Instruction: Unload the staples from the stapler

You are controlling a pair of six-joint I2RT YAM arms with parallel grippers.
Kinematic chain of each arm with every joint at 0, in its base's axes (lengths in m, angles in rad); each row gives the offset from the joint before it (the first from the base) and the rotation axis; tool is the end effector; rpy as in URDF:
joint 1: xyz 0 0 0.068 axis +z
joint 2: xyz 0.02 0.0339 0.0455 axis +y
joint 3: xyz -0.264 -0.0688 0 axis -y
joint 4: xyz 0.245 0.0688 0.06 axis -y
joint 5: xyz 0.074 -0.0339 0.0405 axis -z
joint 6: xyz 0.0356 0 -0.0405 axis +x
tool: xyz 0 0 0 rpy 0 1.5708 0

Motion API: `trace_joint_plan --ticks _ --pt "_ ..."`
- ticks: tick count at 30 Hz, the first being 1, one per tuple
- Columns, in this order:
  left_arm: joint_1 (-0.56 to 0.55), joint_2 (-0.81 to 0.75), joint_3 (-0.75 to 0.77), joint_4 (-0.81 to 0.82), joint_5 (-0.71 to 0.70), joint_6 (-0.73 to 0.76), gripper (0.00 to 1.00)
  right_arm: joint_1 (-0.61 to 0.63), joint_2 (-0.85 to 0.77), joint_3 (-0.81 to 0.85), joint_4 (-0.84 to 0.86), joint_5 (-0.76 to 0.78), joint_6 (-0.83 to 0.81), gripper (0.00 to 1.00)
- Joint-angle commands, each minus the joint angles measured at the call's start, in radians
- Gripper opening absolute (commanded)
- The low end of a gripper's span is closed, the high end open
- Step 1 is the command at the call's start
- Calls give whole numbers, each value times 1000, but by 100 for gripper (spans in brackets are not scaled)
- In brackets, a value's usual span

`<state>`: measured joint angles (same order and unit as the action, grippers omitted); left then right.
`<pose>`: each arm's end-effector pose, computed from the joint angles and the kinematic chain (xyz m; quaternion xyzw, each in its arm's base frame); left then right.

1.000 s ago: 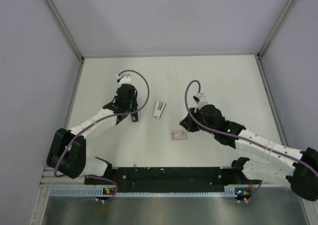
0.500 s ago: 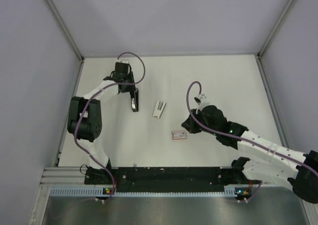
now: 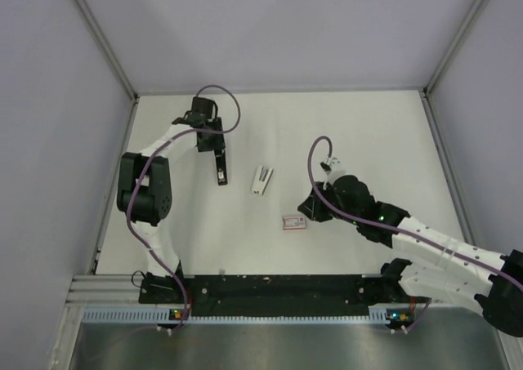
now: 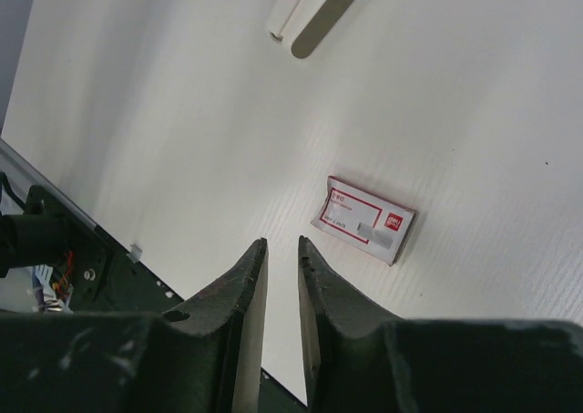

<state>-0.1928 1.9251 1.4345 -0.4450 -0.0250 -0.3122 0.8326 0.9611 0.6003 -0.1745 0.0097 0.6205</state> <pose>0.4134 -0.0798 0.2104 -0.0606 0.9480 -0.0665 0.3053 0.1439 0.1577 0.2437 -0.0896 0.8643 0.3256 0.3727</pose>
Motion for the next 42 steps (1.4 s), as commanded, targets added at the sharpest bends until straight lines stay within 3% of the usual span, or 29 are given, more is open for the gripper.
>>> trace_joint_plan --ticks 1,11,15,21,33,42 --pt "3 -57 43 -29 -87 9 52 -7 -35 1 13 -7 -7 22" --pt "-56 -259 3 -38 -32 -11 61 -9 33 39 12 -5 -22 38" --pt "-137 -305 -19 -29 95 -14 63 -9 59 55 15 -1 -27 43" --pt "-220 -243 -32 -15 257 -71 63 -9 48 67 -6 12 -36 46" --pt "-312 -74 -20 -4 166 -96 62 -9 31 38 -26 30 -41 48" --pt "-326 -60 -49 11 82 -107 60 -7 74 52 1 59 -44 55"
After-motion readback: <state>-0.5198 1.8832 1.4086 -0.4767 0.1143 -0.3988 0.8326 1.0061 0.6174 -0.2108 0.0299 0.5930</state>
